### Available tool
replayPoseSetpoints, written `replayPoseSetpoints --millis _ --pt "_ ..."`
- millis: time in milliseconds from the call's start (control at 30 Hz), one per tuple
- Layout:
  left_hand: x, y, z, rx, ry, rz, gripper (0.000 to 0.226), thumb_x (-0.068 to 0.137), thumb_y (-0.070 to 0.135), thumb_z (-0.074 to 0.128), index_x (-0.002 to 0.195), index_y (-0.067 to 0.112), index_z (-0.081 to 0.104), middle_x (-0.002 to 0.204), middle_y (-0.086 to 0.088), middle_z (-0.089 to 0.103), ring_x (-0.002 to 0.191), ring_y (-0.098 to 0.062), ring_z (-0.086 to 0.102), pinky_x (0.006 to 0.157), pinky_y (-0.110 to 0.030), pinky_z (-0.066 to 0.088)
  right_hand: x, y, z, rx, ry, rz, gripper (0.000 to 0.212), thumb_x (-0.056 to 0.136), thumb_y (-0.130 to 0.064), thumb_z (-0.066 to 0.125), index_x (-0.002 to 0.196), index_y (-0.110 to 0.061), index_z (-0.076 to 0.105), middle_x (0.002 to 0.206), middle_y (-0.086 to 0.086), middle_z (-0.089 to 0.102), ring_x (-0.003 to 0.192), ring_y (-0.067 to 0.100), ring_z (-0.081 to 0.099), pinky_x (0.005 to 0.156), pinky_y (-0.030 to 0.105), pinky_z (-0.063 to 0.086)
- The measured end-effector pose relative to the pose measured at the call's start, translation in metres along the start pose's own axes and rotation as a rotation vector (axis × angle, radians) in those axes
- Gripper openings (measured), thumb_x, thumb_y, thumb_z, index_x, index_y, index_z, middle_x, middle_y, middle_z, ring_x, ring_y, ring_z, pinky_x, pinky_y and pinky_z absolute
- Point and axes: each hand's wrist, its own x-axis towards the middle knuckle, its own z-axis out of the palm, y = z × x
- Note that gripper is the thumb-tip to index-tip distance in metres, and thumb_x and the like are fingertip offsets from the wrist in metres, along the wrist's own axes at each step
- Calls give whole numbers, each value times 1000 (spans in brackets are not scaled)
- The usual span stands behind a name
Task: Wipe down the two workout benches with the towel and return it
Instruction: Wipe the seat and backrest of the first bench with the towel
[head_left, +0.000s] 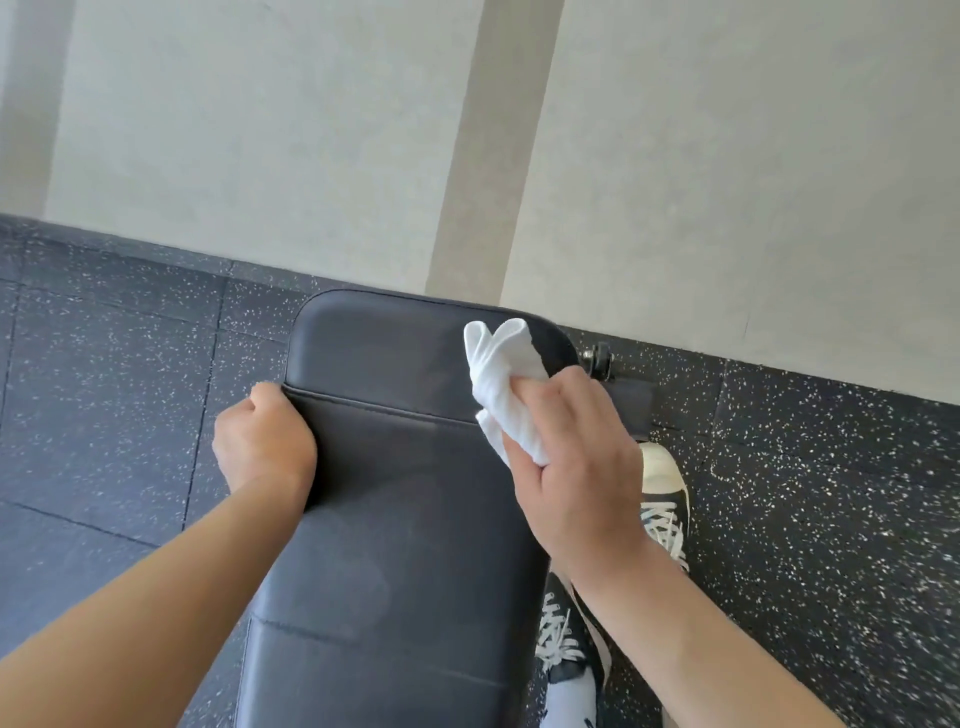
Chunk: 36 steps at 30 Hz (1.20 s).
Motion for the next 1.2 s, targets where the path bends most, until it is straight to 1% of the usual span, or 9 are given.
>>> replayPoseSetpoints --millis 133,267,433,567,700,800,900,1000,1200 --pt "-2 2 -2 4 1 9 36 86 36 36 58 13 38 65 -7 45 58 -26 35 56 -41 28 22 -3 -5 -88 -119 -141 24 83 -20 84 99 -16 66 86 -3 50 75 21 48 50 37 45" --pt "-4 3 -5 16 -11 37 35 85 35 35 57 15 35 62 -6 45 57 -26 35 55 -40 27 52 -30 4 -133 -261 -268 29 74 -15 84 97 -16 67 89 -1 56 75 22 52 46 29 34" --pt "-5 3 -8 8 -42 44 34 87 31 39 57 17 32 58 -1 38 55 -25 31 52 -37 26 85 -87 49 -120 -395 -417 34 90 -16 65 124 -20 65 108 -1 57 90 21 54 55 36 45" --pt "-2 1 -12 -61 -104 36 28 82 31 43 59 20 32 58 2 33 57 -23 26 52 -35 26 101 -116 78 -118 -402 -473 35 89 -19 68 124 -20 65 106 -1 59 93 23 57 55 35 35" --pt "3 -6 -18 -178 -226 70 31 87 29 47 63 22 28 60 4 28 60 -19 24 54 -34 21 87 -96 64 -90 -344 -533 42 83 -15 76 124 -18 66 95 -1 57 82 24 55 51 38 48" --pt "0 -15 -28 -181 -330 134 26 94 28 41 71 18 33 64 4 35 62 -20 29 56 -36 23 72 -48 26 -98 -307 -544 22 92 -25 73 111 -16 68 89 -2 54 77 23 53 52 38 47" --pt "-17 -44 -39 -51 -358 231 35 101 35 28 72 18 37 72 3 52 69 -18 45 62 -39 32 65 -8 -15 -137 -371 -495 22 98 -44 58 103 -23 61 89 -6 53 78 19 52 56 31 36" --pt "-36 -94 -56 41 -315 248 40 103 43 22 77 22 43 77 4 58 77 -19 54 69 -42 40 62 -1 -29 -165 -434 -439 28 99 -51 52 103 -24 59 88 -12 48 77 16 50 58 29 32" --pt "-63 -187 -85 180 -215 103 52 101 51 13 77 19 46 73 3 59 75 -31 54 71 -43 42 47 -86 38 -137 -397 -541 28 96 -41 59 106 -16 66 91 -1 59 80 25 56 55 34 41"
